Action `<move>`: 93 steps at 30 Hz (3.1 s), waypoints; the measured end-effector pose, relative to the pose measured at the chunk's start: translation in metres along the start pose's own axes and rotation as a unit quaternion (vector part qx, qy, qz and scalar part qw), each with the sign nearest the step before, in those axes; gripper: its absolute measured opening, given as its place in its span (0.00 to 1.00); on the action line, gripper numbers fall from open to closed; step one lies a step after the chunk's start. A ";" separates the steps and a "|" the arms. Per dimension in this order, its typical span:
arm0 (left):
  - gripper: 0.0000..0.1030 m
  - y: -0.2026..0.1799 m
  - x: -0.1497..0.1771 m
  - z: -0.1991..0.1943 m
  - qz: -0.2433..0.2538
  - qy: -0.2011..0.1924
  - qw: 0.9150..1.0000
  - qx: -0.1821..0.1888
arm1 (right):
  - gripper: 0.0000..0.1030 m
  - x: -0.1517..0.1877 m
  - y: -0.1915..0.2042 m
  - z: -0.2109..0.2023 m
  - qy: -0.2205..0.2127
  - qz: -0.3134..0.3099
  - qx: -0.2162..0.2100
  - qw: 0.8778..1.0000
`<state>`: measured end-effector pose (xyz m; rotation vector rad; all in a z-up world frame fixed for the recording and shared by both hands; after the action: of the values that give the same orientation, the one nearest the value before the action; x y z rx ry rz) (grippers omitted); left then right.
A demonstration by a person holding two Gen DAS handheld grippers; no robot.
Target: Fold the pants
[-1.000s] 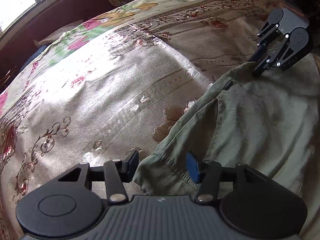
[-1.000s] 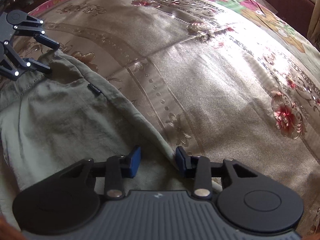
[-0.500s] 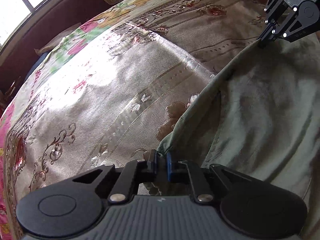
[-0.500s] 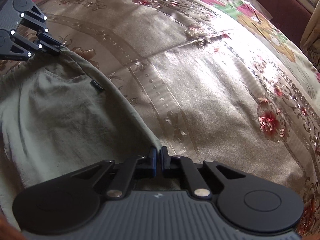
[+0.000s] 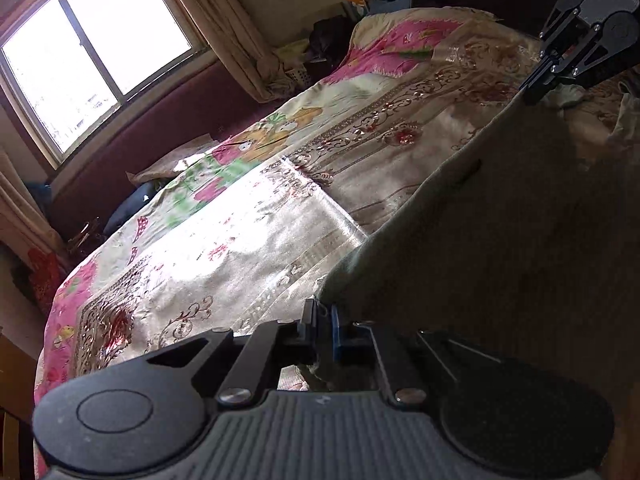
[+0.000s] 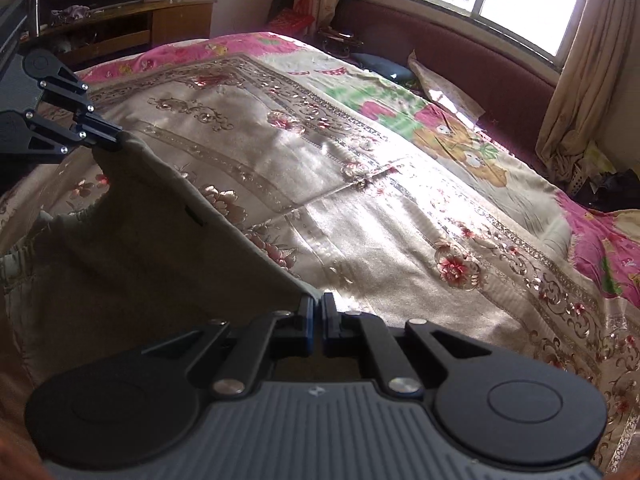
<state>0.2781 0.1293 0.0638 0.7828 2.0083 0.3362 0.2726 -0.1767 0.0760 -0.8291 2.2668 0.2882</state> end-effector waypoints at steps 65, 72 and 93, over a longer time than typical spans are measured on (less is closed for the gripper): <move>0.37 0.009 0.192 -0.002 -0.161 0.108 0.964 -0.183 | 0.06 -0.014 0.256 0.109 -0.015 0.032 -0.162 0.986; 0.38 -0.002 0.205 -0.042 -0.137 0.088 0.973 -0.162 | 0.12 0.028 0.297 0.131 0.022 -0.057 -0.146 0.987; 0.42 -0.032 0.156 -0.087 -0.098 0.009 0.989 -0.113 | 0.12 0.007 0.279 0.136 -0.014 0.047 -0.153 0.987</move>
<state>0.1343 0.2124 -0.0102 0.4392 2.0013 0.4484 0.1646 0.0915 -0.0358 -0.8649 2.2703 0.7010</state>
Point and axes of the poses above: each gripper's, at about its wrist camera, not at the fingertips, and z roughly the way its jaws point, y to its left, x to its underside, the point moved 6 cm from there along z, roughly the way its jaws point, and after that the axes turned 12 degrees about -x, right-handed, at the moved point
